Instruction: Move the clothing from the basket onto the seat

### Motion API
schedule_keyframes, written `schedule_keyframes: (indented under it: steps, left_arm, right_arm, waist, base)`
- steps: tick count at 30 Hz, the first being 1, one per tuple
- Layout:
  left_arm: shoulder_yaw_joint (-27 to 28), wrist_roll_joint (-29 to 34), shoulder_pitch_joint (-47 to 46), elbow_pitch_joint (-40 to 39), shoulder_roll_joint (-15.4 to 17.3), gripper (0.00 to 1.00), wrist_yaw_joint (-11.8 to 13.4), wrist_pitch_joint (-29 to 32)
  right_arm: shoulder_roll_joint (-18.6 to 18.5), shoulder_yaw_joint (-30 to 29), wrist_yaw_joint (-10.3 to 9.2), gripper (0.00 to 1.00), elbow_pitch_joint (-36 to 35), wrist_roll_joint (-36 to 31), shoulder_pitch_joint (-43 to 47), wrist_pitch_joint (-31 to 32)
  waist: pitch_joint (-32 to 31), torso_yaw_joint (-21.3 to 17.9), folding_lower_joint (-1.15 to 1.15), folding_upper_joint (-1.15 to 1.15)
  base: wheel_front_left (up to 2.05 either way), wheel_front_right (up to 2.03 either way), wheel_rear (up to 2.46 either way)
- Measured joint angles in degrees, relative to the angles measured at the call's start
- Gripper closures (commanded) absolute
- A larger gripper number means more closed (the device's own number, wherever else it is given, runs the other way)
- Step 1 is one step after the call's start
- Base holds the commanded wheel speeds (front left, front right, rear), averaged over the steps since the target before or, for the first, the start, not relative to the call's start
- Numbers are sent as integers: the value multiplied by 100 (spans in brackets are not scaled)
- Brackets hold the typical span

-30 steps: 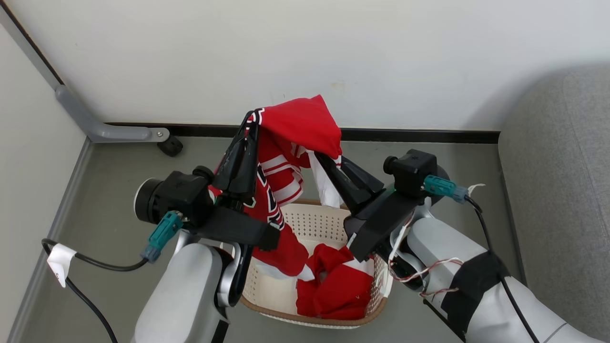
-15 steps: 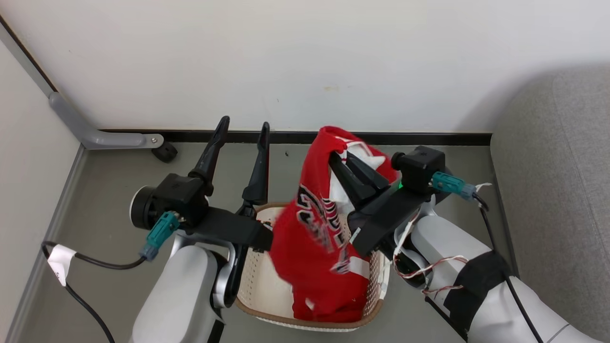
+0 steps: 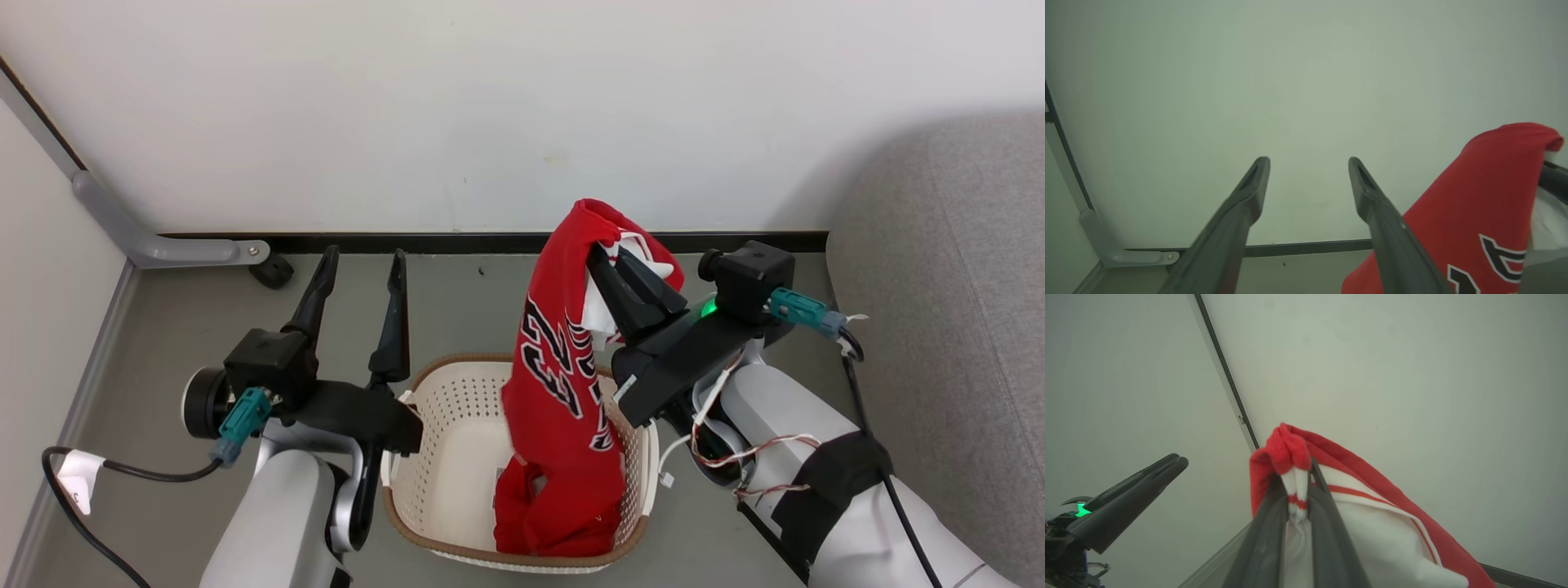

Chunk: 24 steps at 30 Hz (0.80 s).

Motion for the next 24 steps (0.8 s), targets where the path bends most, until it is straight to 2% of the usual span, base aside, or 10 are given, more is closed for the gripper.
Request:
schedule_keyframes:
  steps: [24]
  left_arm:
    - [619,145,545,792,353,0,183,0]
  right_arm:
    - [1,-261,0,100,-346,-226,215,0]
  waist:
    - [-92,-188,0,0]
  base:
    - [0,0,0]
